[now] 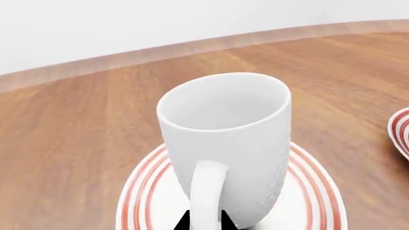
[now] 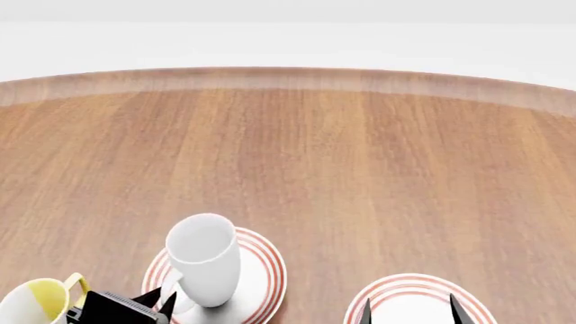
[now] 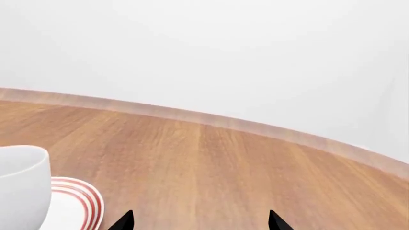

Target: Put the white mug on the left plate.

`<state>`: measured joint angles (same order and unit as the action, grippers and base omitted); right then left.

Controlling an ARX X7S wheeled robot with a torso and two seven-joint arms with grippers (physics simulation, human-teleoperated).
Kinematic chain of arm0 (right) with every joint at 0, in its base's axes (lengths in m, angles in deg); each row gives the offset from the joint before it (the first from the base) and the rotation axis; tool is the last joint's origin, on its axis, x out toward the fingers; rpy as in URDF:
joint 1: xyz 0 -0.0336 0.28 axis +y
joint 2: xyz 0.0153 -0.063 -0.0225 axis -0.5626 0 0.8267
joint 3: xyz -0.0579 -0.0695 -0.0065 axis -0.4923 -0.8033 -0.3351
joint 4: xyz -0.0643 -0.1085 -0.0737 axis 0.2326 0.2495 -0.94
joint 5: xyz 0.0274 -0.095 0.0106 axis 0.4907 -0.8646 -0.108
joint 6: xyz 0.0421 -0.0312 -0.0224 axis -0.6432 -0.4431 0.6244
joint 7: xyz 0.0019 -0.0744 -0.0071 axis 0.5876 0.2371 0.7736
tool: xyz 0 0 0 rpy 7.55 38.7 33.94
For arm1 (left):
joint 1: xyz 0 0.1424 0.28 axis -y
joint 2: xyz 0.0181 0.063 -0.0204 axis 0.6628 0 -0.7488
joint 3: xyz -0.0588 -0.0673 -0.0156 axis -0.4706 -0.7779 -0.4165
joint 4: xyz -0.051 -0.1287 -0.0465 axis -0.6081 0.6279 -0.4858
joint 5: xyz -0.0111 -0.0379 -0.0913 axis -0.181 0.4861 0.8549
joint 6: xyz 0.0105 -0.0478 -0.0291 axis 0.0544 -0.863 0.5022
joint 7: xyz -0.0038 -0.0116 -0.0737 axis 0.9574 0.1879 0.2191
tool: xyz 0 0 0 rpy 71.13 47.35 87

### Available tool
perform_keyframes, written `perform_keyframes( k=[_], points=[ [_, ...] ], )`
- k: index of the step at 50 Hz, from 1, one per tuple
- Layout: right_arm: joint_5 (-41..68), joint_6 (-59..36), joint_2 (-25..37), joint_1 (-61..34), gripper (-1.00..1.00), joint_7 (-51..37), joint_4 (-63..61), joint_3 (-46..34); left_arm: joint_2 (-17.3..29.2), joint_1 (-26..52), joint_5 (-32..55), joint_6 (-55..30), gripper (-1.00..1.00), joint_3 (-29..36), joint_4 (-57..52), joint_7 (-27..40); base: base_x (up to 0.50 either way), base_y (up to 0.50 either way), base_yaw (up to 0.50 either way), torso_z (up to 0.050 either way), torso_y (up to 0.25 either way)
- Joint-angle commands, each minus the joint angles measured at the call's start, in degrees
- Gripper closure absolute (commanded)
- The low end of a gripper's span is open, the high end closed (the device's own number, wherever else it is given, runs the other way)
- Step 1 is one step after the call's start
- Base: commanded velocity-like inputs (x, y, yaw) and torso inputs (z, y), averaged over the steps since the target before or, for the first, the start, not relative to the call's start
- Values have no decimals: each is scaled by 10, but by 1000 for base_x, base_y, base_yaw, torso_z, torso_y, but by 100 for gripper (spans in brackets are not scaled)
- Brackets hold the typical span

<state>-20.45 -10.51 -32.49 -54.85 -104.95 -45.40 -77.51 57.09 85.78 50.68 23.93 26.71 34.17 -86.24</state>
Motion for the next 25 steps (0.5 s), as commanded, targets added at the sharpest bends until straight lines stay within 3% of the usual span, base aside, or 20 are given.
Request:
perform_keyframes(
  k=[1,17,20,25],
  points=[
    [1,0,1,-2,-100,-1,-1,-1,-8,5,-24,-6,-100,-45,3,-7,0,0,0,0,0],
    [2,-3,3,-4,-100,-3,-2,-5,-14,2,-68,1,-100,-85,1,-10,0,0,0,0,0],
    [3,-2,3,-5,-100,-3,1,-5,-8,-16,-66,-20,-100,-84,-52,-10,0,0,0,0,0],
    [5,-2,3,-5,-100,-3,-2,-5,17,-86,-64,-116,-100,-78,-245,14,0,0,0,0,0]
  ],
)
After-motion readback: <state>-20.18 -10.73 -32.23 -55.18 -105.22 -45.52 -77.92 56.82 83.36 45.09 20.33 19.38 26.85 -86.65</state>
